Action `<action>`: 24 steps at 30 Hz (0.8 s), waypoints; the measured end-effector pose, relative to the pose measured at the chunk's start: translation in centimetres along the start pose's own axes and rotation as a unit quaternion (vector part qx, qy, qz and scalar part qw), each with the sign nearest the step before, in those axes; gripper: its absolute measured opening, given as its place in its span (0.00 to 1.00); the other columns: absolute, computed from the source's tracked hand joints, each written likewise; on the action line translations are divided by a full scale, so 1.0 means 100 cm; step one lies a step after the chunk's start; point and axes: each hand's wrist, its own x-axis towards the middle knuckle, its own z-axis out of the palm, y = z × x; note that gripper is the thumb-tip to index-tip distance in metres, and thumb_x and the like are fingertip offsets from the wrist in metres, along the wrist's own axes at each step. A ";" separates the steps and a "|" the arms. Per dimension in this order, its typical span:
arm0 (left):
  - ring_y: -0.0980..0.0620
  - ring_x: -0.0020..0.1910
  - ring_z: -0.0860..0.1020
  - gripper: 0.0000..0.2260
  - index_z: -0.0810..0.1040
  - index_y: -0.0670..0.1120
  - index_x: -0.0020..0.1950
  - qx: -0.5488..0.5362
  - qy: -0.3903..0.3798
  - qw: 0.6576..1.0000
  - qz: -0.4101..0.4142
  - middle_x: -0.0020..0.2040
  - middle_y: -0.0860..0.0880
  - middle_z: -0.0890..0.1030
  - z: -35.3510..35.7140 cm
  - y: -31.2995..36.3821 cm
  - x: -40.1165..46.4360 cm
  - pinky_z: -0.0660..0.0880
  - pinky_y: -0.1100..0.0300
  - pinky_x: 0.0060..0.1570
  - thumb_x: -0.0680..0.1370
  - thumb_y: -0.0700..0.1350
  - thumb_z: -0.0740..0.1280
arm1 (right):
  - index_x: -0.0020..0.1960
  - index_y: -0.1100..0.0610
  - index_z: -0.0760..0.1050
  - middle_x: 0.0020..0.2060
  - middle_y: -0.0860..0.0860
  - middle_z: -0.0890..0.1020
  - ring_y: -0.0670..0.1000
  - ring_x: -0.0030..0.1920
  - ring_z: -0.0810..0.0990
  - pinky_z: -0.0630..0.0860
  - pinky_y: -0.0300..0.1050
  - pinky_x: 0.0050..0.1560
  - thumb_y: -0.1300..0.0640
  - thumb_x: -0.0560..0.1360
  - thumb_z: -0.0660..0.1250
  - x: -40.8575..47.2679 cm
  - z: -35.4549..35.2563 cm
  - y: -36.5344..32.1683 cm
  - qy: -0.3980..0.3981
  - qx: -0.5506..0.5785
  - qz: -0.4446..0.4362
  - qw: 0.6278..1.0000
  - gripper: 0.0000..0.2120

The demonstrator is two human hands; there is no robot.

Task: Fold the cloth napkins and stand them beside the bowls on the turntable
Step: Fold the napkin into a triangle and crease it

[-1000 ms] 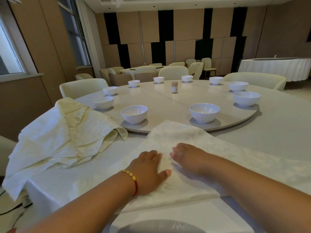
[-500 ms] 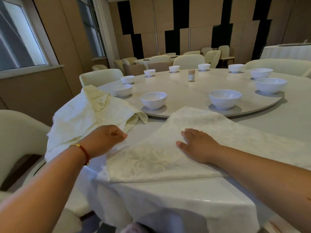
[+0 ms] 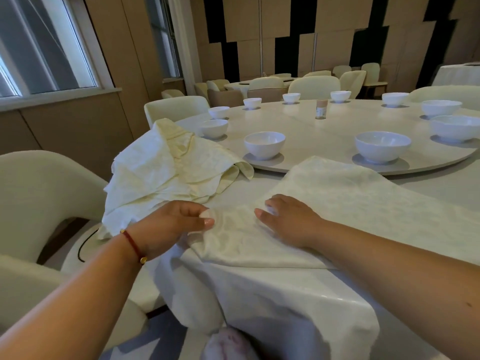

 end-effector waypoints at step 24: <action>0.66 0.62 0.73 0.22 0.77 0.64 0.59 0.361 -0.031 0.910 0.201 0.61 0.67 0.75 0.000 -0.022 -0.039 0.68 0.69 0.63 0.65 0.61 0.73 | 0.78 0.55 0.55 0.78 0.52 0.54 0.52 0.77 0.49 0.47 0.52 0.76 0.38 0.81 0.44 -0.005 0.002 0.000 -0.009 -0.035 -0.019 0.999 0.31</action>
